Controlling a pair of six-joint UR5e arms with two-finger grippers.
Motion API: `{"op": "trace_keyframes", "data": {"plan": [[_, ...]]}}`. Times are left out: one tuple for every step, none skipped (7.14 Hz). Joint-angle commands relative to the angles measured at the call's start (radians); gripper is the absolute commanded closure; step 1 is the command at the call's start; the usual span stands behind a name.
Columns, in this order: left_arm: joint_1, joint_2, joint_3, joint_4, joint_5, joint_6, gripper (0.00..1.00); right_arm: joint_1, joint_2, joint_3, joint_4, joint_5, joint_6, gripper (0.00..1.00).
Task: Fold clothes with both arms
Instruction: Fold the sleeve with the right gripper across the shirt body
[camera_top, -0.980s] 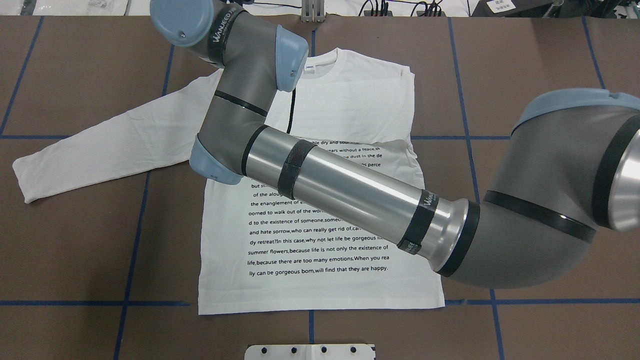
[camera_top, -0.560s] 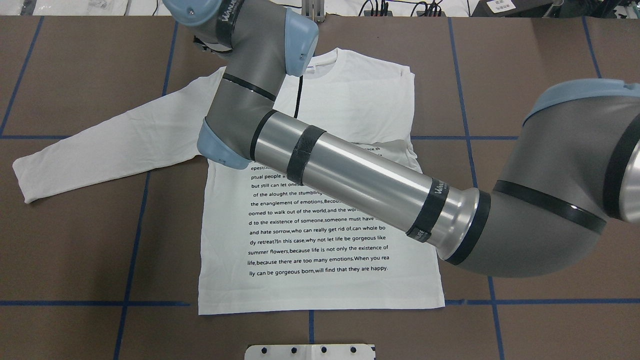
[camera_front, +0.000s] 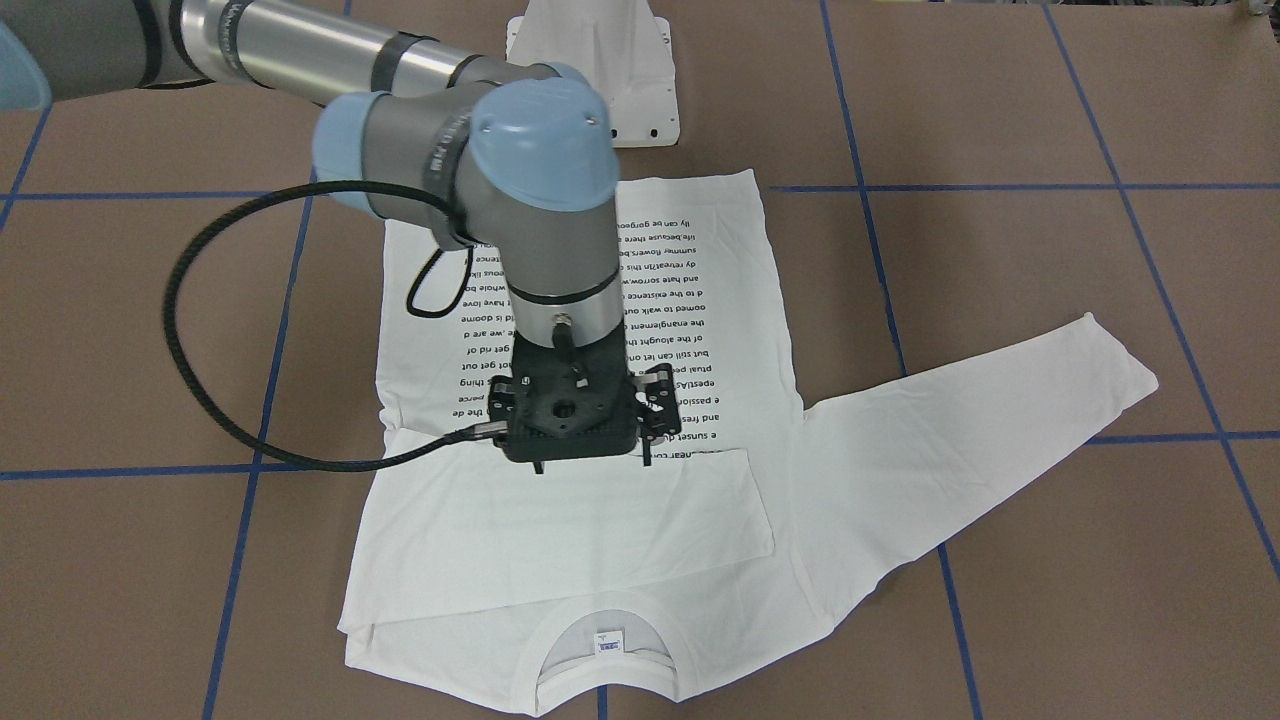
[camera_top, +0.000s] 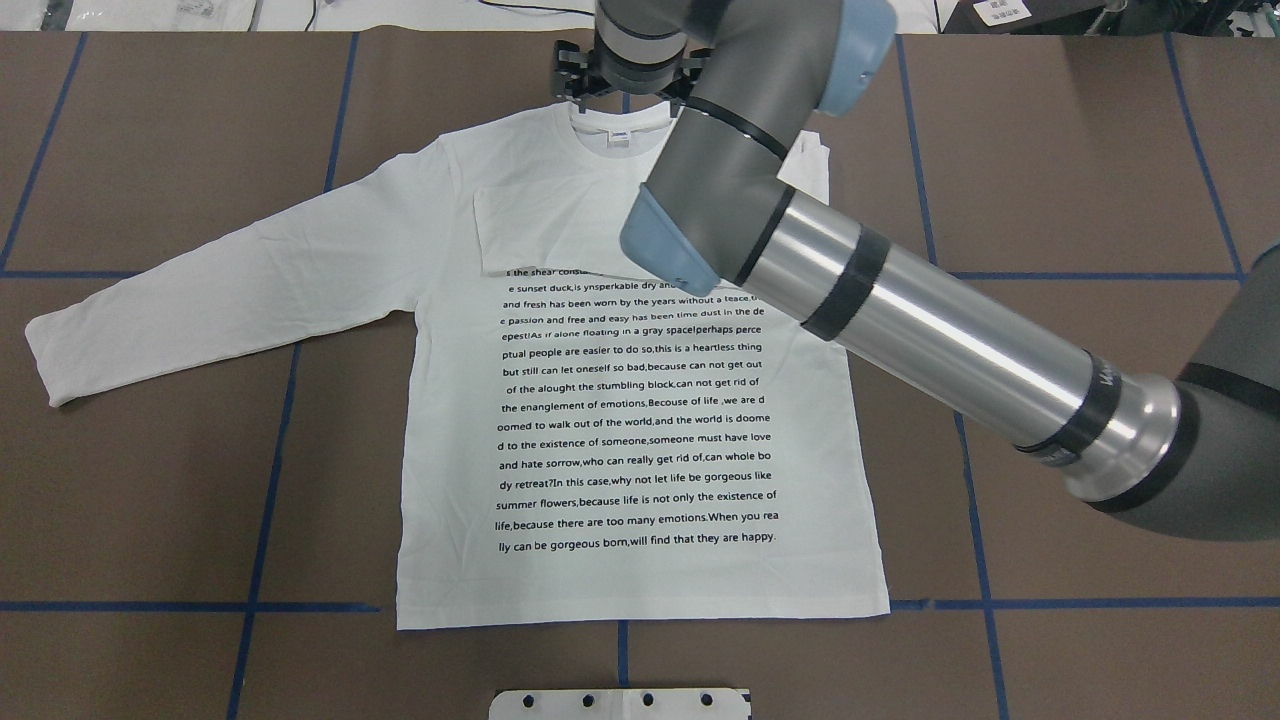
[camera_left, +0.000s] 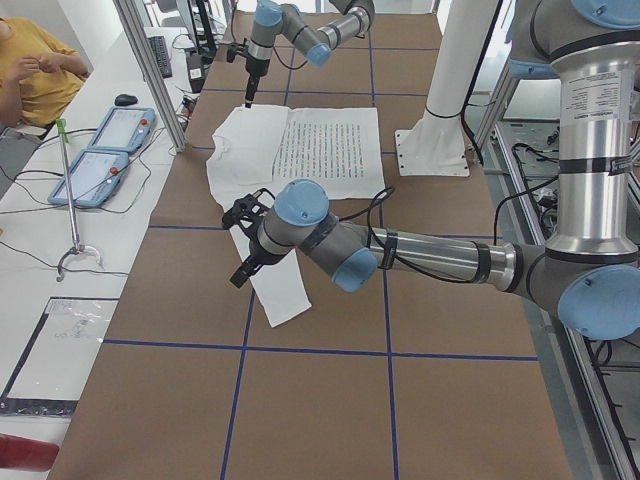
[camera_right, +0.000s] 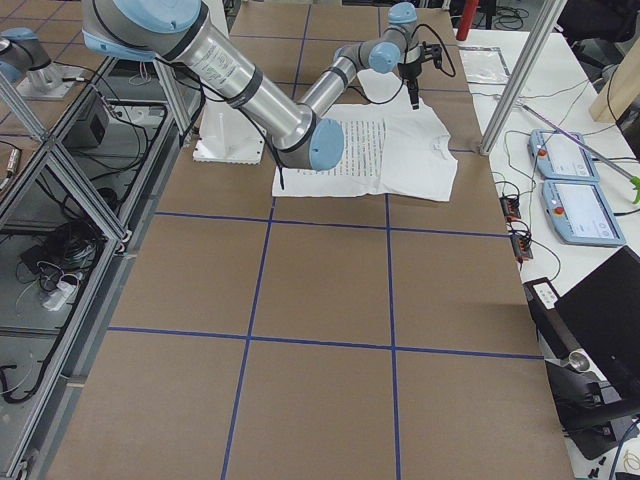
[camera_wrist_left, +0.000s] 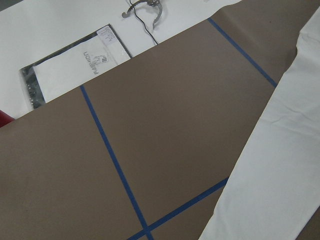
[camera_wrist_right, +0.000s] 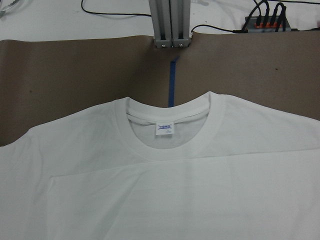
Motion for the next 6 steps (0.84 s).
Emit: {"op": "trace_keyframes", "data": {"plan": [[0.116, 0.01, 0.089, -0.151, 0.051, -0.083, 0.0, 0.14, -0.315, 0.316, -0.045, 0.155, -0.233, 0.0], [0.186, 0.011, 0.139, -0.234, 0.091, -0.141, 0.0, 0.209, -0.42, 0.403, -0.078, 0.2, -0.374, 0.0], [0.235, 0.011, 0.194, -0.321, 0.111, -0.149, 0.0, 0.277, -0.54, 0.456, -0.067, 0.266, -0.489, 0.0], [0.281, 0.011, 0.221, -0.337, 0.114, -0.146, 0.0, 0.32, -0.606, 0.472, -0.063, 0.313, -0.548, 0.0], [0.355, 0.01, 0.23, -0.34, 0.148, -0.146, 0.0, 0.328, -0.654, 0.481, -0.041, 0.314, -0.582, 0.0], [0.428, 0.011, 0.238, -0.351, 0.217, -0.145, 0.0, 0.334, -0.677, 0.486, -0.034, 0.315, -0.589, 0.0]]}}
